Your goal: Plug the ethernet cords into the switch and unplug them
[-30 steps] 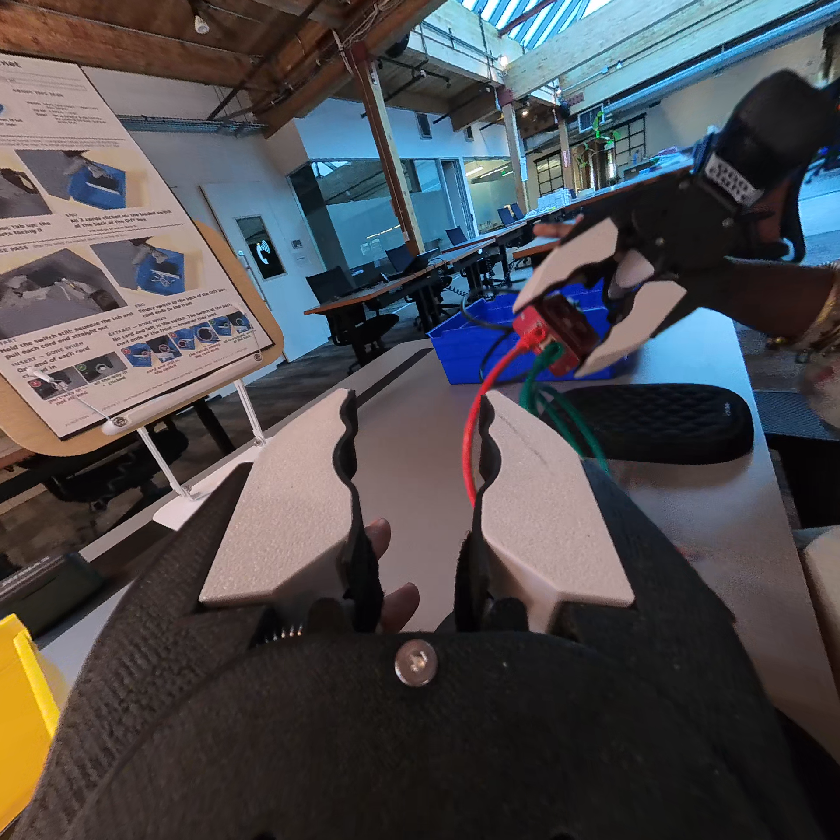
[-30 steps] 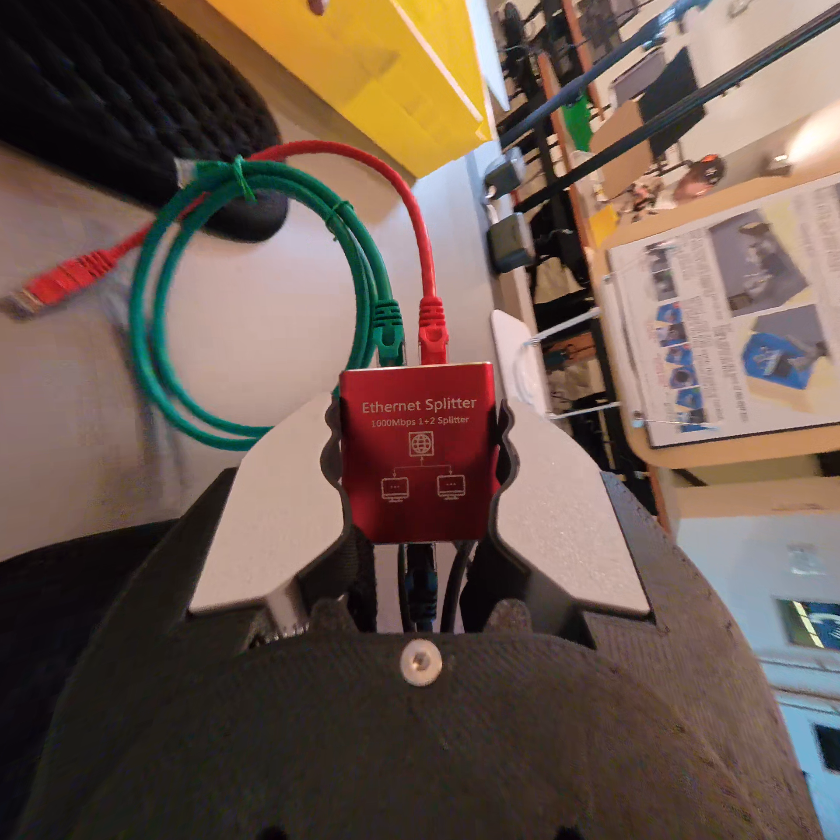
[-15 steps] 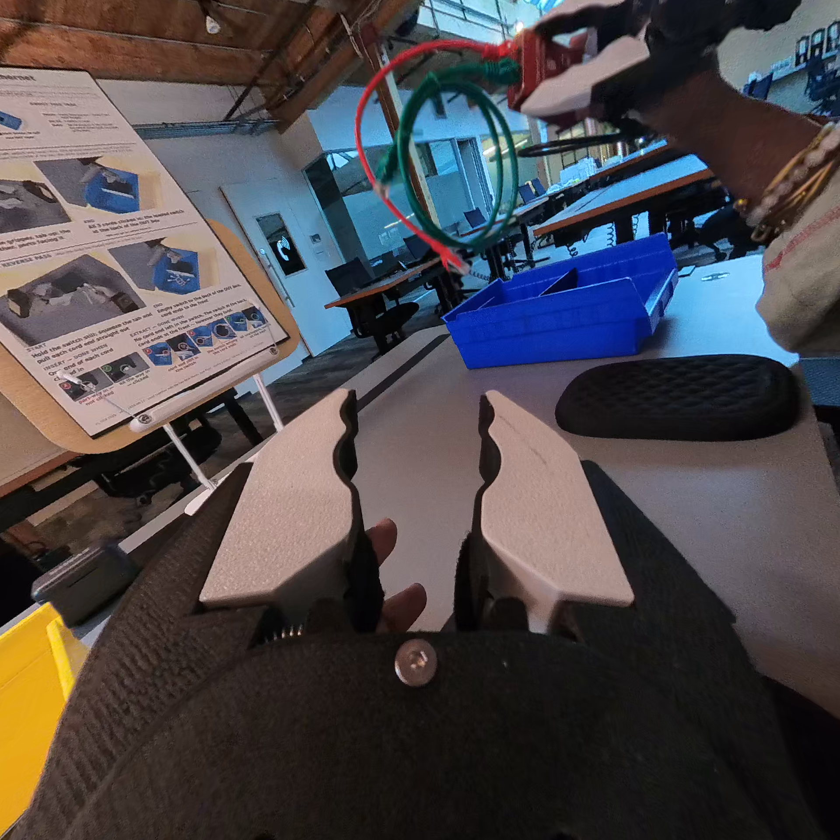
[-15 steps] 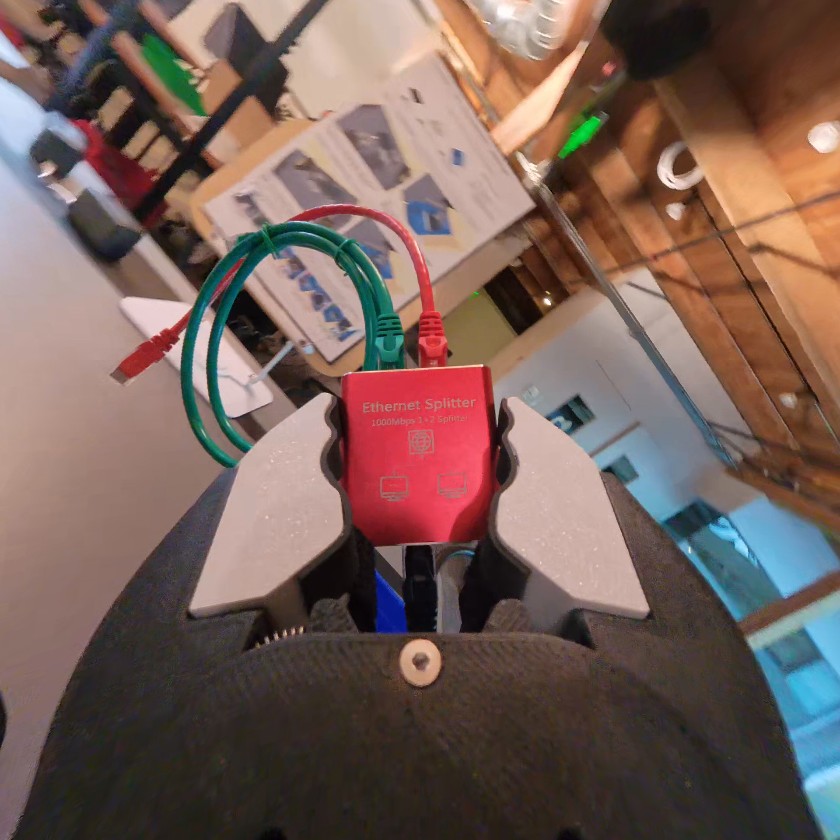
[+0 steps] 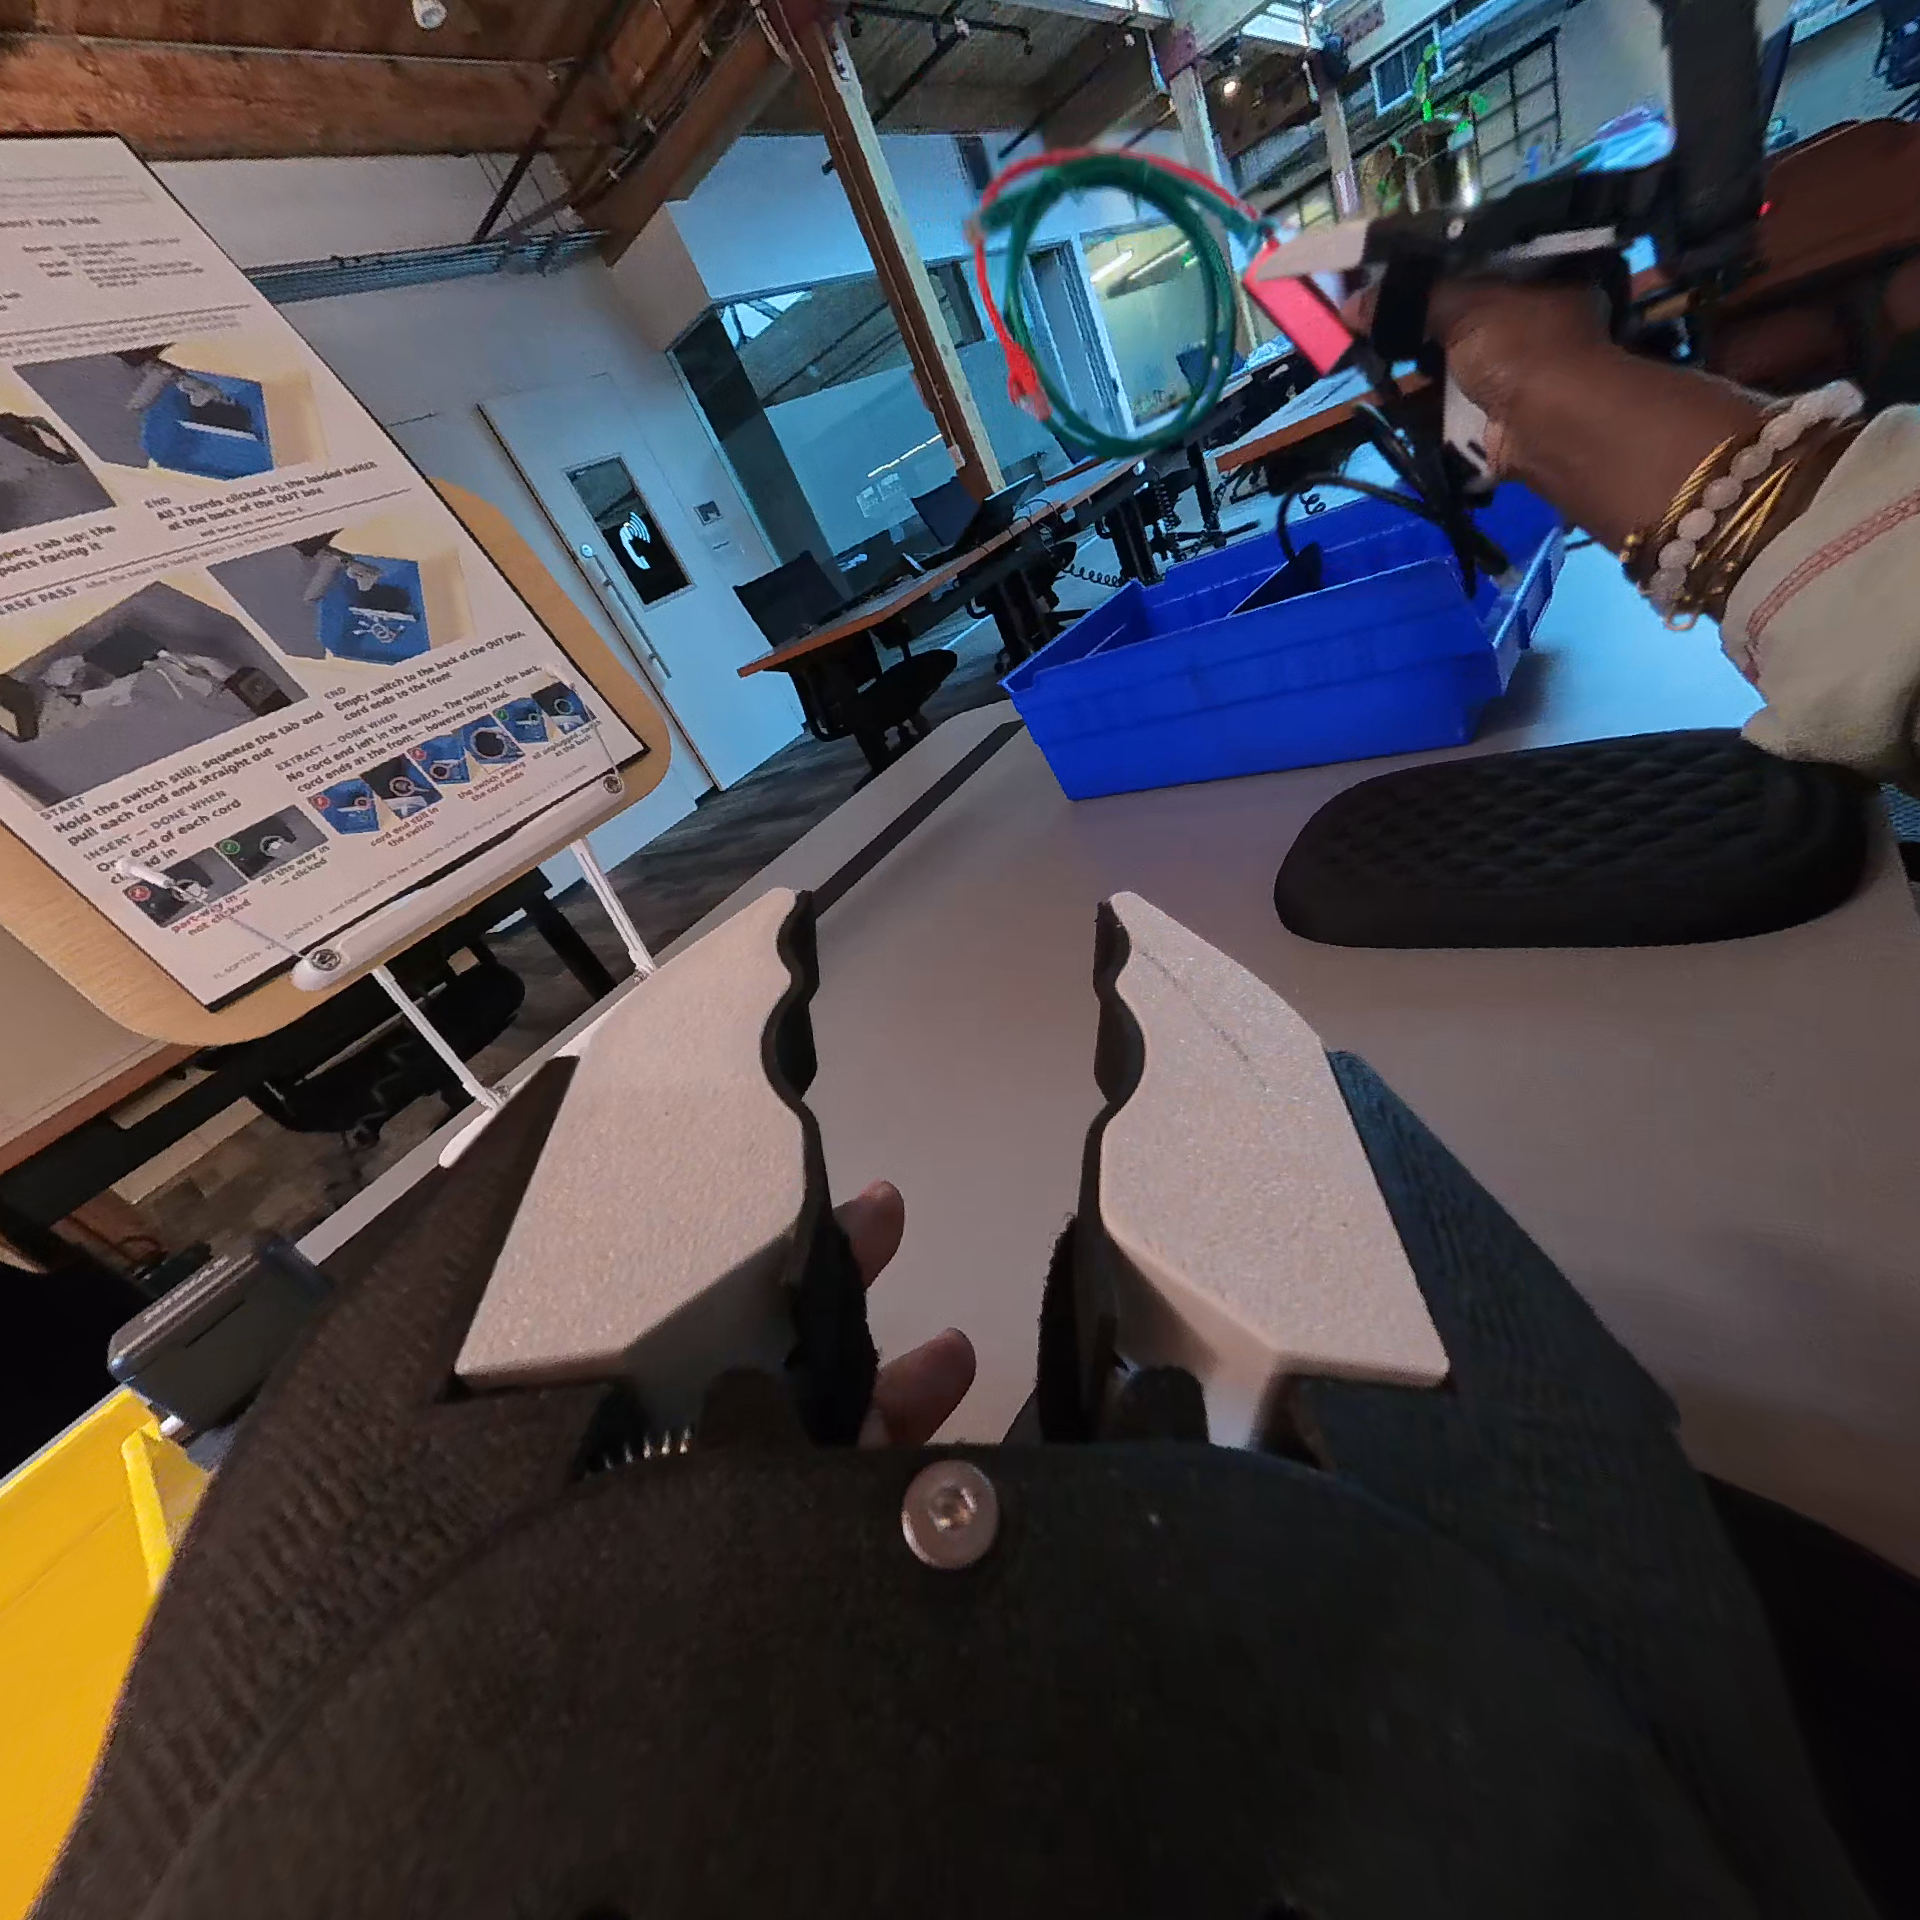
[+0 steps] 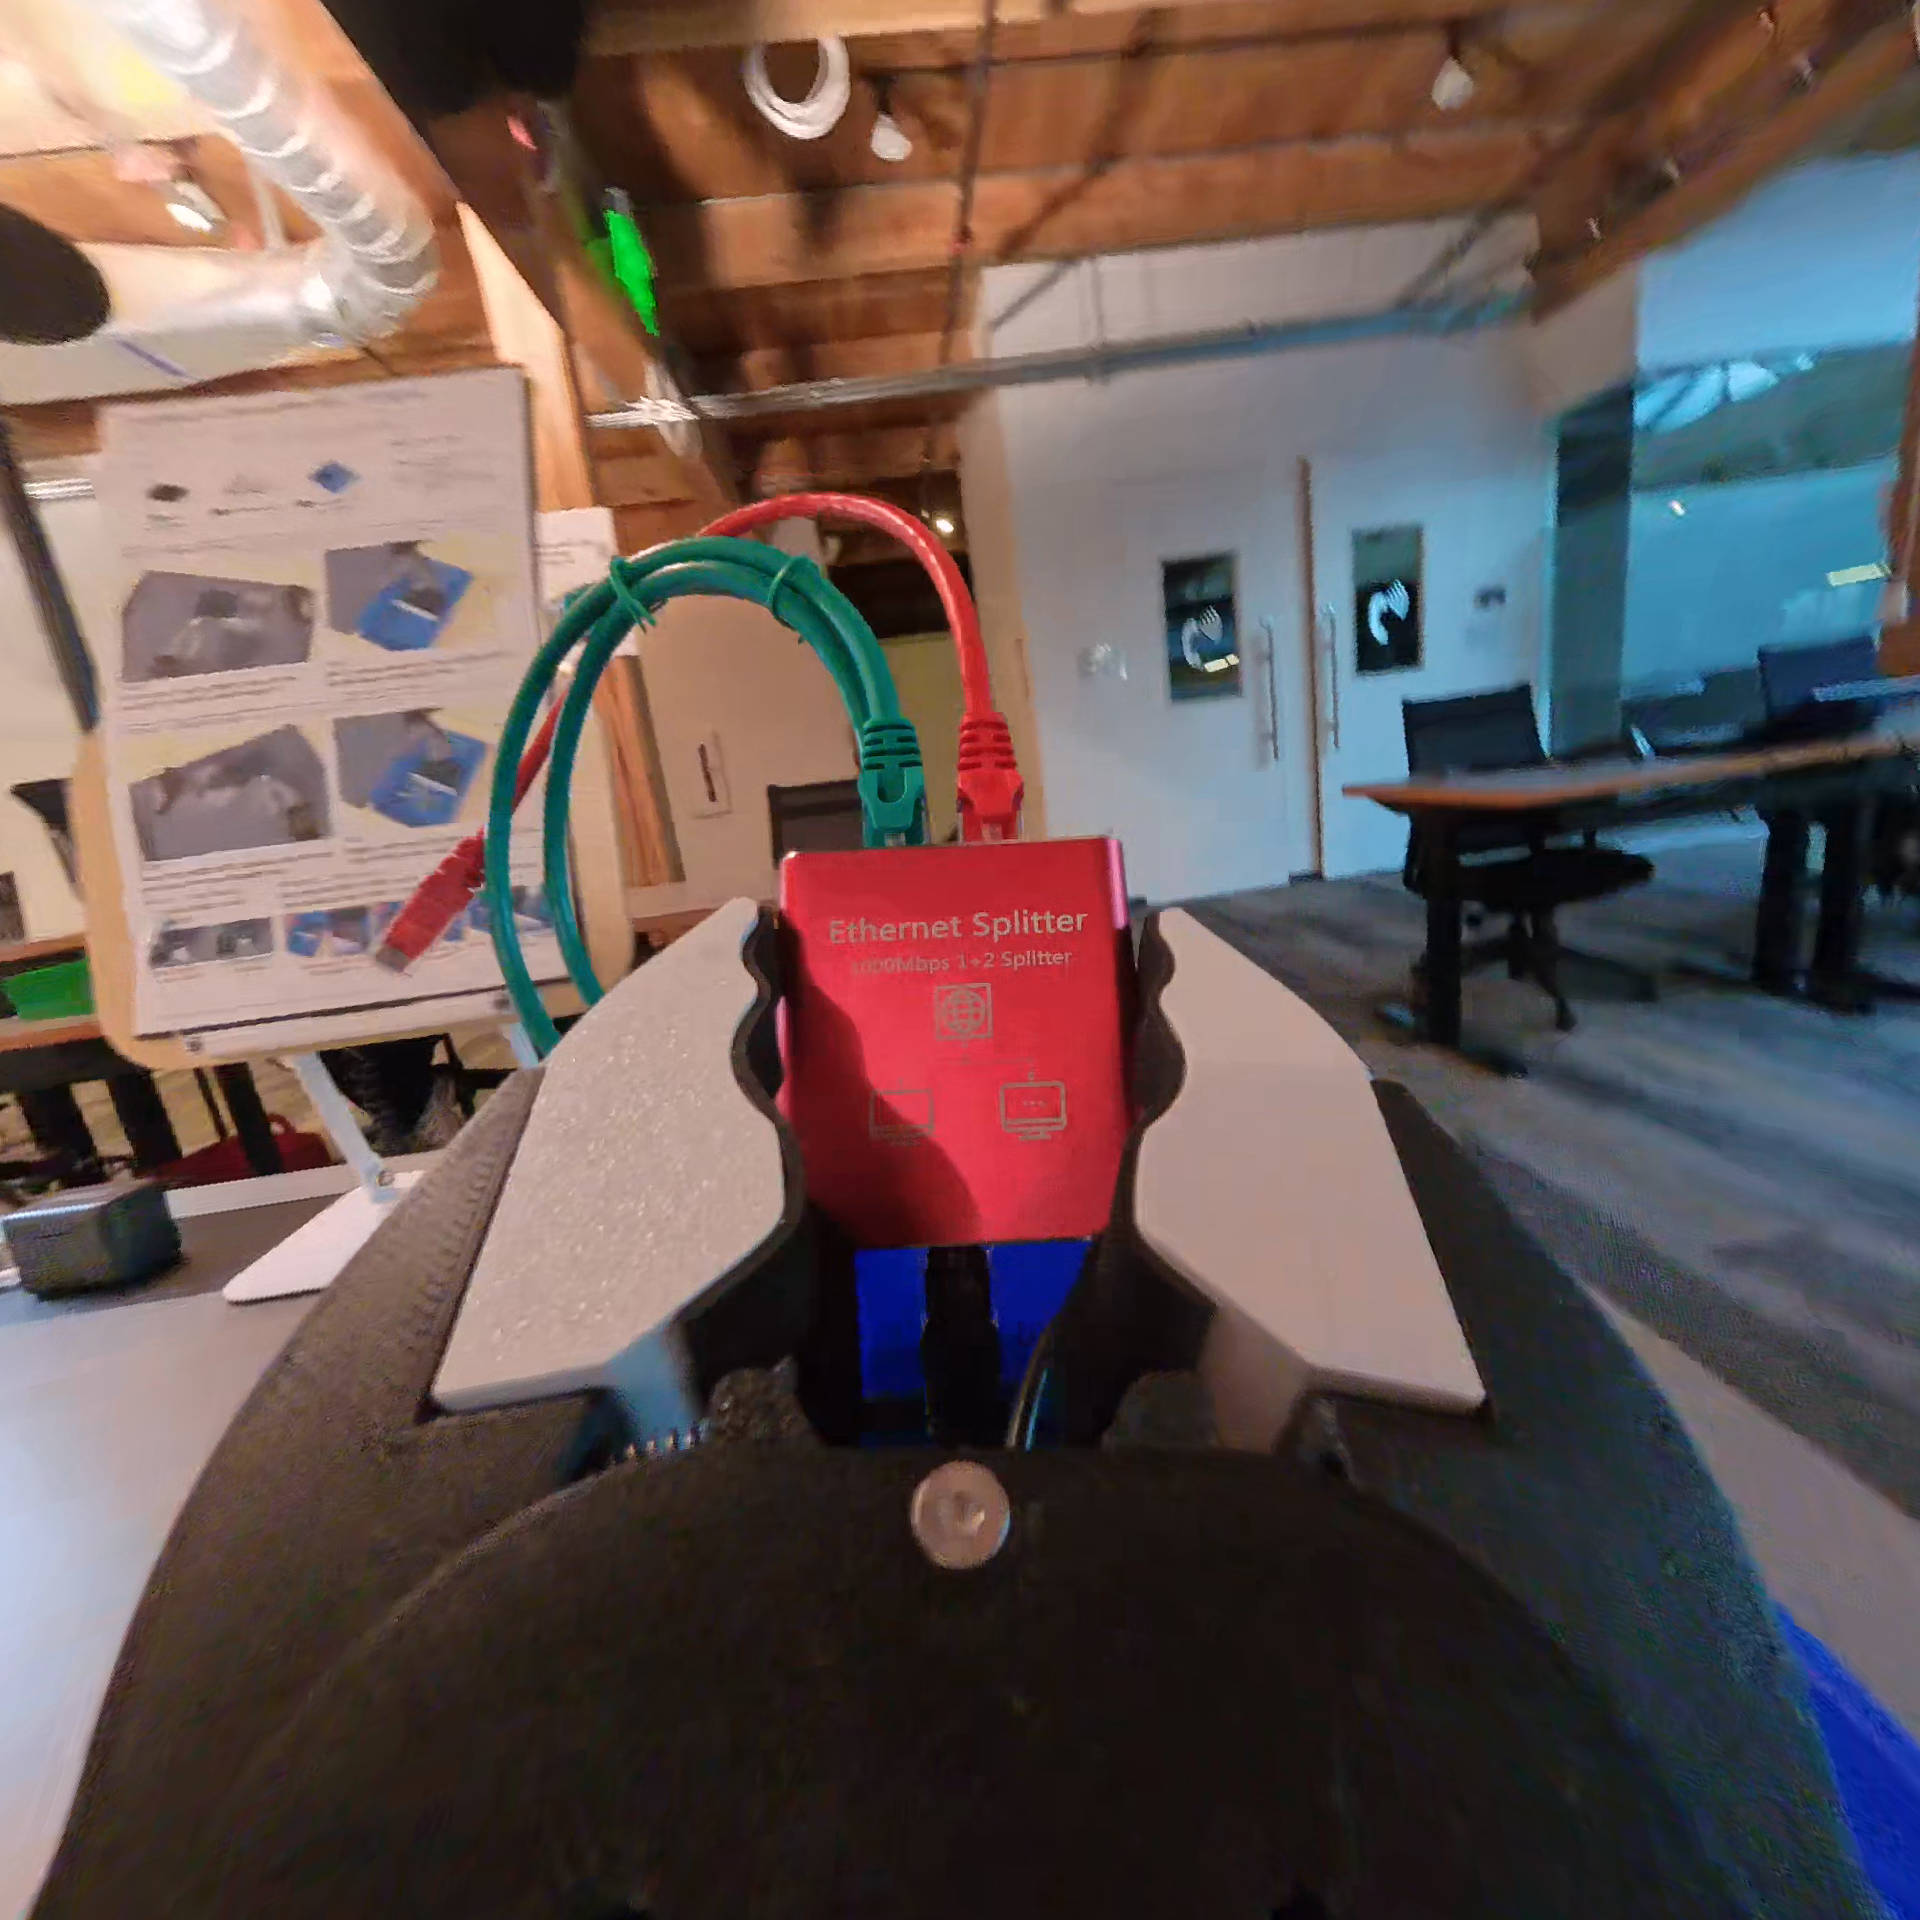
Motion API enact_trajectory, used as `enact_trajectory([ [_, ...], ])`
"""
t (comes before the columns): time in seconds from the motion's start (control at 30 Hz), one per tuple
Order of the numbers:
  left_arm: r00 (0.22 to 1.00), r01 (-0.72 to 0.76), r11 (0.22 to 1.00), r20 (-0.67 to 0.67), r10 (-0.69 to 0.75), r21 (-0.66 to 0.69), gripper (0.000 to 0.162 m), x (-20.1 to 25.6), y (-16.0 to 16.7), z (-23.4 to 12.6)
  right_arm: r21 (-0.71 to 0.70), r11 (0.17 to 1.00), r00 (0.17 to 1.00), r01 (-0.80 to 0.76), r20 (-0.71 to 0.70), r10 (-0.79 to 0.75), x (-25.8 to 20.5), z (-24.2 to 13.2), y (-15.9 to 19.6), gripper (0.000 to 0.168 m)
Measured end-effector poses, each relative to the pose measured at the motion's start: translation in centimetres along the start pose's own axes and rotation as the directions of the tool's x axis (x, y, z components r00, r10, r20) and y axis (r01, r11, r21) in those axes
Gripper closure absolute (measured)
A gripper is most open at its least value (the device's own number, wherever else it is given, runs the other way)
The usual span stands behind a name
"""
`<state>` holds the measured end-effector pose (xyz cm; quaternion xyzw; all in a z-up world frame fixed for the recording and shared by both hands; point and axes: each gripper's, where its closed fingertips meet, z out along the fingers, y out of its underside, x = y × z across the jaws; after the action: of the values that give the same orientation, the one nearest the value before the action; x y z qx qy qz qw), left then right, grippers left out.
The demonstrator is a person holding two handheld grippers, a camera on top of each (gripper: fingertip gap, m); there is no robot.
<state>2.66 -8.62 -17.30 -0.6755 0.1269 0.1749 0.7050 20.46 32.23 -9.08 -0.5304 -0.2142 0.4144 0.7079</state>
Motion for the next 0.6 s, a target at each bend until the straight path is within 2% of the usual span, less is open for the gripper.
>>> enact_trajectory([
  [0.1,1.000,-0.009,1.000,0.000,0.009,-0.004,0.111,0.1,0.1,0.1,-0.071,0.997,0.997,-0.044,-0.061,0.039,1.8,0.1,2.6,0.102],
  [0.27,1.000,0.003,1.000,-0.002,-0.003,0.013,0.111,0.2,-0.3,0.1,-0.257,0.966,0.995,-0.031,-0.101,0.005,2.7,1.2,6.2,0.102],
  [0.47,1.000,-0.011,1.000,0.007,0.011,0.001,0.111,0.0,-0.2,-0.1,-0.444,0.896,0.980,-0.004,-0.182,-0.085,3.9,1.4,9.6,0.101],
  [0.6,1.000,-0.014,1.000,0.009,0.014,0.002,0.111,0.0,-0.1,-0.2,-0.572,0.819,0.977,-0.045,-0.195,-0.082,4.2,1.1,11.9,0.101],
])
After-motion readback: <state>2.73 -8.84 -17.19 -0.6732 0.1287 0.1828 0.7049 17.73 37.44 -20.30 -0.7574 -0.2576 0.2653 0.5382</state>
